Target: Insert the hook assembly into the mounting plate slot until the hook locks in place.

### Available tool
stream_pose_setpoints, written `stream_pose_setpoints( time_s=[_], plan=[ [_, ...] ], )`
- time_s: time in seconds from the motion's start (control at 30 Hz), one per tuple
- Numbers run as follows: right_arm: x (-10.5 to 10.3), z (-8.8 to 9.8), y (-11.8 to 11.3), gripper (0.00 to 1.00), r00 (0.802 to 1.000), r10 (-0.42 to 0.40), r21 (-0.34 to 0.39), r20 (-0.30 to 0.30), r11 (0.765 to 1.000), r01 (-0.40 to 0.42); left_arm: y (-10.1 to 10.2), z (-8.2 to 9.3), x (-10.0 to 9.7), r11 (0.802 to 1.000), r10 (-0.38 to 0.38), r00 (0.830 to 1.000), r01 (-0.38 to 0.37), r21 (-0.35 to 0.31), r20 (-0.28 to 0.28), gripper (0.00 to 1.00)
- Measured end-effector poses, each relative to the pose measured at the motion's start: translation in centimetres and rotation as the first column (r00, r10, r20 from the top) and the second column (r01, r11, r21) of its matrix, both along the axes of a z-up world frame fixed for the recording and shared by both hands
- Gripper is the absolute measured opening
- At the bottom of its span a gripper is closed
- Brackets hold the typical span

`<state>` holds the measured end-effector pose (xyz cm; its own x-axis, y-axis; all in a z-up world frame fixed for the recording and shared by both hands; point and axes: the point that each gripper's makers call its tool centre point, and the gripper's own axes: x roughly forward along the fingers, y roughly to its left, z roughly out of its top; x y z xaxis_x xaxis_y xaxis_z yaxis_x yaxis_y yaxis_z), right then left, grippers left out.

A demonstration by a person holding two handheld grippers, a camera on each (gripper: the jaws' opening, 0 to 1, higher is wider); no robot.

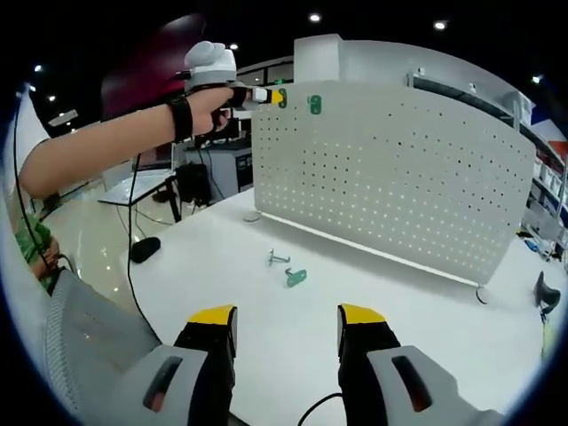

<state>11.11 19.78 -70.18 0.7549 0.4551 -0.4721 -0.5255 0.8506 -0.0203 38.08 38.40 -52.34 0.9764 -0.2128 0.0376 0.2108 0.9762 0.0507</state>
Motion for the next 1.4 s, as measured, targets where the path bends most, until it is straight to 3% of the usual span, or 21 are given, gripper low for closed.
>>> stream_pose_setpoints(
  time_s=[0.6,1.1,1.4],
  plan=[
    [0.6,0.1,-0.9,0.46,0.999,-0.034,0.020,-0.005,0.999,0.034,0.0,-0.2,3.1,0.999,0.045,0.999,-0.045,0.006,-0.029,0.03],
    [0.1,-0.5,-0.6,0.46,0.999,-0.034,0.031,-0.024,0.999,0.035,-0.1,-0.4,4.0,0.997,0.075,0.996,-0.075,-0.002,-0.039,0.03],
    [0.0,-0.9,-0.6,0.46,0.999,-0.038,0.036,-0.032,0.999,0.039,-0.2,-0.7,4.2,0.996,0.078,0.996,-0.080,-0.038,-0.051,0.03]
  ],
)
